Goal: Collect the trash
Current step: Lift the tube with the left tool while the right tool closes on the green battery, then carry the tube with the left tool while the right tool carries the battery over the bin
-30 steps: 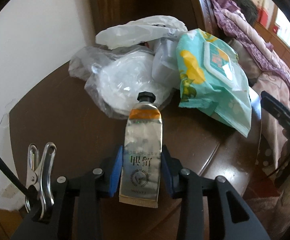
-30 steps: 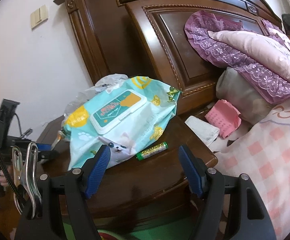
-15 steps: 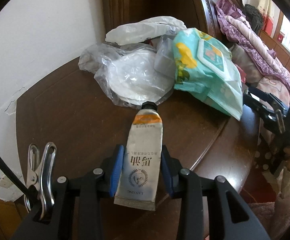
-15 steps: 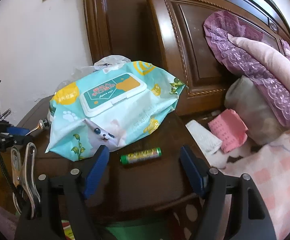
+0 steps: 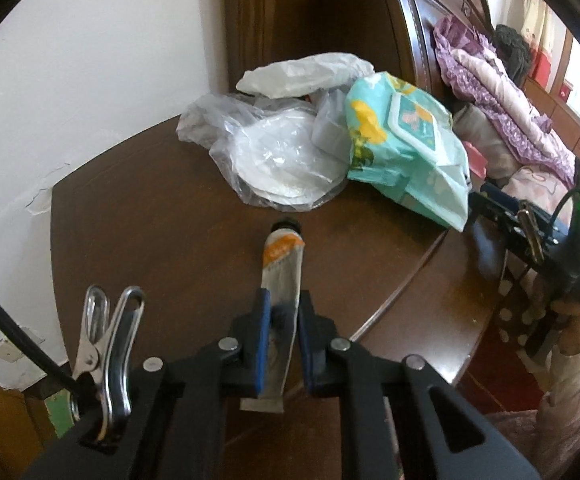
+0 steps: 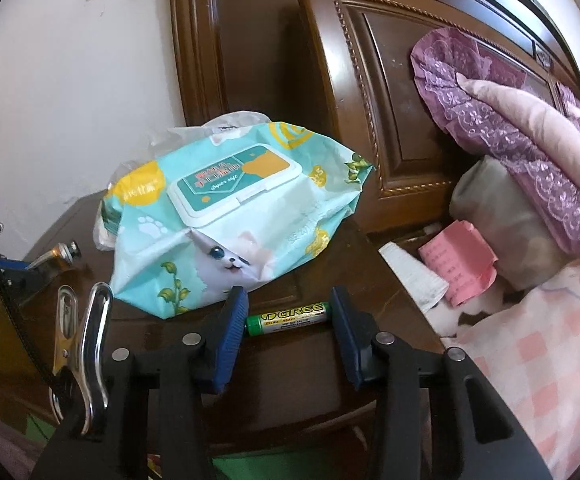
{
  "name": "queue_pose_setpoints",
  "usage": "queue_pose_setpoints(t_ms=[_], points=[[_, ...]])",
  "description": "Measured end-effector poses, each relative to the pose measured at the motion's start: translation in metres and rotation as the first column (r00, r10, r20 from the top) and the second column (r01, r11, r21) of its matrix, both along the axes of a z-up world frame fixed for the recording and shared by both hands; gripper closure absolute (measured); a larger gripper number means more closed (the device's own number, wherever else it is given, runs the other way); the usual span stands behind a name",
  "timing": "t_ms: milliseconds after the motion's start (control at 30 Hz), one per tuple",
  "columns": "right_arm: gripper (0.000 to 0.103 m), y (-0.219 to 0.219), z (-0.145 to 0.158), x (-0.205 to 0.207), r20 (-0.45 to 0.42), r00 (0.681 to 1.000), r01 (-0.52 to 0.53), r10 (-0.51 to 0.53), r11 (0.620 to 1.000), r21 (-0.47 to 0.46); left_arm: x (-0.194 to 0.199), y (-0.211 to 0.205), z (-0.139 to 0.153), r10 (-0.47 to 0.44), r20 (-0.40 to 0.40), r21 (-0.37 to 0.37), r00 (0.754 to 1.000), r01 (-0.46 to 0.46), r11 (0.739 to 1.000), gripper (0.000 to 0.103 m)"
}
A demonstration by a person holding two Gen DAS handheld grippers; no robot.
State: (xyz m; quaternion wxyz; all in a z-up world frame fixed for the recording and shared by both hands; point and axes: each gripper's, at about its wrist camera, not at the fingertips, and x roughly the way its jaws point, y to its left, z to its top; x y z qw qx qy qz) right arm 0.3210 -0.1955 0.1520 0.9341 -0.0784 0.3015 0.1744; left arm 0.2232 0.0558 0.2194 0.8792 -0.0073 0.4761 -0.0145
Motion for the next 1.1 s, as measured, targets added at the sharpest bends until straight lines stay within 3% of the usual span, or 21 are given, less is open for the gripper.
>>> queue_pose_setpoints(t_ms=[233,367,500,733,867,967,1100], points=[[0.060,0.000,0.002,-0.006,-0.020,1.000,-0.011,0.012,0.999,0.052,0.001,-0.009,-0.006,-0.010,-0.026,0.070,1.000,0.012,0.997,0.090],[0.060,0.000,0.002,-0.009,-0.033,0.999,-0.029,0.031,0.996,0.083,0.015,-0.014,-0.015,-0.005,-0.056,0.100,0.998,0.011,0.995,0.073],[0.060,-0.001,0.002,-0.011,-0.042,0.998,-0.036,0.040,0.995,0.096,0.035,-0.004,-0.015,0.037,-0.042,0.083,0.998,-0.033,0.996,0.055],[0.060,-0.013,0.004,-0.008,-0.064,0.997,-0.025,0.036,0.986,0.163,0.060,-0.007,-0.017,0.025,0.001,0.127,1.000,-0.025,0.992,0.043],[0.060,-0.015,0.004,-0.006,-0.074,0.997,-0.016,0.030,0.983,0.184,0.063,-0.004,-0.017,0.051,0.008,0.092,0.999,-0.052,0.994,0.045],[0.060,-0.013,0.004,-0.007,-0.074,0.997,-0.016,0.030,0.983,0.183,0.060,-0.001,-0.017,0.052,0.003,0.032,0.999,-0.052,0.998,0.066],[0.060,-0.013,0.005,-0.008,-0.080,0.996,-0.018,0.035,0.979,0.203,0.052,-0.003,-0.015,0.044,0.009,0.052,0.999,-0.044,0.998,0.067]])
